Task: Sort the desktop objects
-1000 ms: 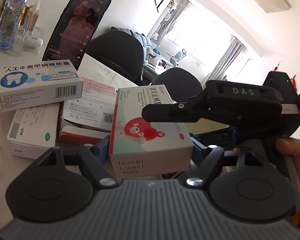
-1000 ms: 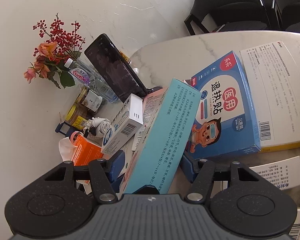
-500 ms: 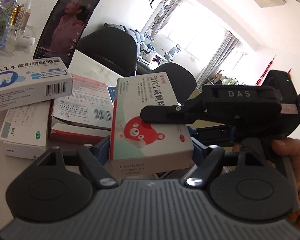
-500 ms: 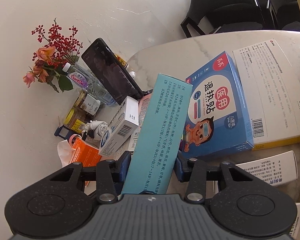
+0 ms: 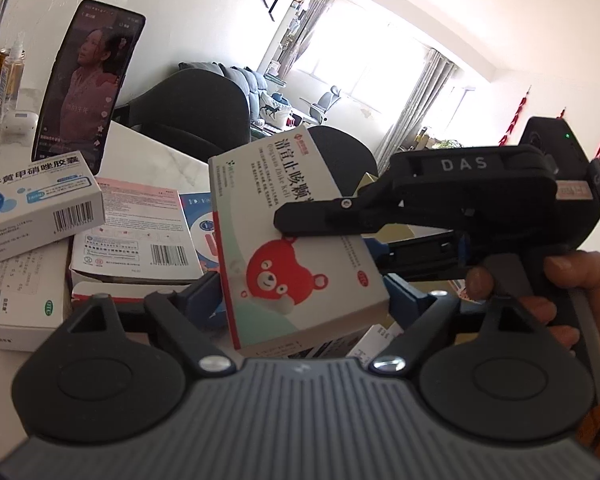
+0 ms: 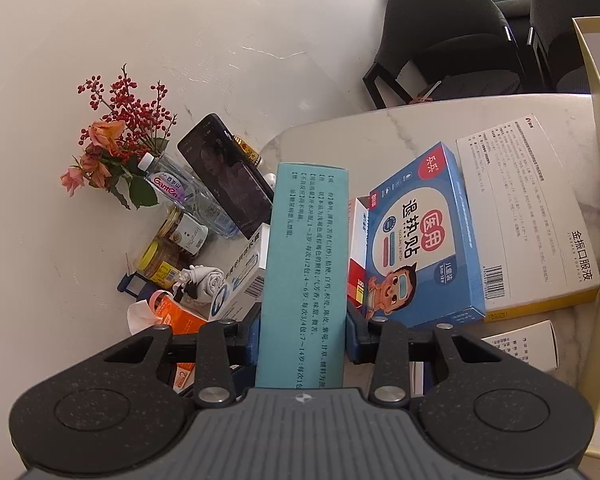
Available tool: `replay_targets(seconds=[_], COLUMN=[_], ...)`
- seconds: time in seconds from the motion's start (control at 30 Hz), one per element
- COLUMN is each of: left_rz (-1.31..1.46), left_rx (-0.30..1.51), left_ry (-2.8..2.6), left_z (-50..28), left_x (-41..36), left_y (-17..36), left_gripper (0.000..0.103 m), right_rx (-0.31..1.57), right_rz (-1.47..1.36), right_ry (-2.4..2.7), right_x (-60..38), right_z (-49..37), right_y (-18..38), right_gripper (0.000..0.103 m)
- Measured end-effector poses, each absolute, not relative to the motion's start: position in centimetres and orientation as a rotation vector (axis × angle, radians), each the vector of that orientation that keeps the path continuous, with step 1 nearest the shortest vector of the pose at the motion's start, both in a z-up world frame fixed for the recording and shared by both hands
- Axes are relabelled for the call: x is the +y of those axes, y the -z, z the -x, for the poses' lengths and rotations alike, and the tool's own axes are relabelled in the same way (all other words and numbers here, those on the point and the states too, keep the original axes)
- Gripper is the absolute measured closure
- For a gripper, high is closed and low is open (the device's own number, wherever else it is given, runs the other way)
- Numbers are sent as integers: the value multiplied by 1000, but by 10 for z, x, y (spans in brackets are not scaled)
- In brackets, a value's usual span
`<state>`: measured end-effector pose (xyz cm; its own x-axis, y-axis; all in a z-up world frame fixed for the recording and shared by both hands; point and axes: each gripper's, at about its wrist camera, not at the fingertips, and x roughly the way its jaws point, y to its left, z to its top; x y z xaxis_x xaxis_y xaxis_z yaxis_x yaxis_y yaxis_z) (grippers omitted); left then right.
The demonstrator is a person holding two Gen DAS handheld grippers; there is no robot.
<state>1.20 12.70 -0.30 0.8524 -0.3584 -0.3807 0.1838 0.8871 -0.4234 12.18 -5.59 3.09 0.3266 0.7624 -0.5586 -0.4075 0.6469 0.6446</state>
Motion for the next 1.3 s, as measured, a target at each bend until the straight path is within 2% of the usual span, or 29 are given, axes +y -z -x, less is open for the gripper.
replay_targets(seconds=[0.3, 0.53, 1.3], left_rz=[317, 254, 279], left_rx=[490, 496, 515], left_ry=[287, 269, 309], left_z=[-17, -17, -5], left_x=[112, 100, 98], left_y=[-5, -14, -17], left_gripper=[3, 0, 0], right_rx=[952, 936, 861], right_rz=[-466, -491, -580], right_ry=[-772, -762, -739], right_x=[-71, -83, -116], right_z=[-123, -121, -113], right_y=[-33, -38, -59], right_gripper=[61, 61, 62])
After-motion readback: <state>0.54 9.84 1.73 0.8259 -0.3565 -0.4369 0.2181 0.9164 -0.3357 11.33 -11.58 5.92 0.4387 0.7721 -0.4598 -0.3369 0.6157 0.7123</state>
